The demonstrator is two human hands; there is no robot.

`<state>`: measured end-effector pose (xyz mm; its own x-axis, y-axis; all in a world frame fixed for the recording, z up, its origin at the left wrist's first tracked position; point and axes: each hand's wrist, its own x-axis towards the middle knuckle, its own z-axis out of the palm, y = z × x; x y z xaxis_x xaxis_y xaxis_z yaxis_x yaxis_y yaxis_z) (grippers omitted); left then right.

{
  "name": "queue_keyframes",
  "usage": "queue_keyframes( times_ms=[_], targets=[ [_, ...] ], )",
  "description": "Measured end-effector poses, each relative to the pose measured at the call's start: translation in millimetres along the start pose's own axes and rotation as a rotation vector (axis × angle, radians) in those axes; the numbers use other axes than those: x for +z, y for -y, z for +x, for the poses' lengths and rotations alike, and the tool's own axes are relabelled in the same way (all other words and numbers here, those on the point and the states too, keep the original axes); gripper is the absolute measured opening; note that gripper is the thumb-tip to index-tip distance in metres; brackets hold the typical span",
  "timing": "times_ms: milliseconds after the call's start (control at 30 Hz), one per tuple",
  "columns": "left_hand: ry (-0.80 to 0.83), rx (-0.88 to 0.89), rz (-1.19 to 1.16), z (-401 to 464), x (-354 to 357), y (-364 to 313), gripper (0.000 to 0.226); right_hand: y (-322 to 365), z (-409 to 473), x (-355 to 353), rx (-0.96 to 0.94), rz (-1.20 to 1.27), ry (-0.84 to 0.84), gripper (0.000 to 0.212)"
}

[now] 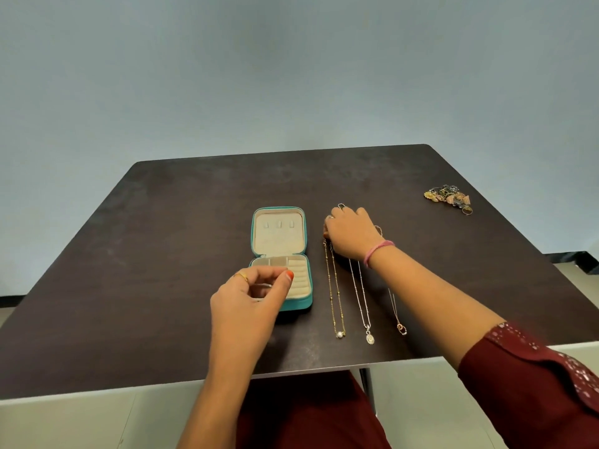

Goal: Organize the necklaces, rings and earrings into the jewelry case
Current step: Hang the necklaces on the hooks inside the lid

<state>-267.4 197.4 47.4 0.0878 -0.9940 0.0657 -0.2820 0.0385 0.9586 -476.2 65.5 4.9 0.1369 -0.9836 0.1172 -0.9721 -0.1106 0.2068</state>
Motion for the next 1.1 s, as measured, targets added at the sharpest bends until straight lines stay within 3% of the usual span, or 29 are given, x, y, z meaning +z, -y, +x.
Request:
queue_keyframes(
  times_ms=[267,533,633,900,1100],
  targets=[
    [0.027,0.101,-0.034,4.0,-19.1,-14.5,0.003,1.4,-14.1,-26.6,0.18,0.398,-0.047,0.02],
    [0.085,0.236,-0.143,34.6,-28.9,-57.9,0.011,7.9,-40.8,-111.6,0.083,0.672,-0.116,0.014],
    [0.156,0.207,-0.222,49.4,-20.7,-71.3,0.012,8.6,-52.9,-143.9,-0.013,0.754,-0.125,0.011],
    [0.426,0.058,-0.439,56.6,-10.8,-99.1,0.044,14.6,-70.6,-202.0,-0.125,0.976,-0.23,0.009],
    [0.533,0.029,-0.666,48.0,-22.3,-105.7,0.036,19.6,-74.0,-205.7,-0.116,1.11,-0.293,0.013]
  ],
)
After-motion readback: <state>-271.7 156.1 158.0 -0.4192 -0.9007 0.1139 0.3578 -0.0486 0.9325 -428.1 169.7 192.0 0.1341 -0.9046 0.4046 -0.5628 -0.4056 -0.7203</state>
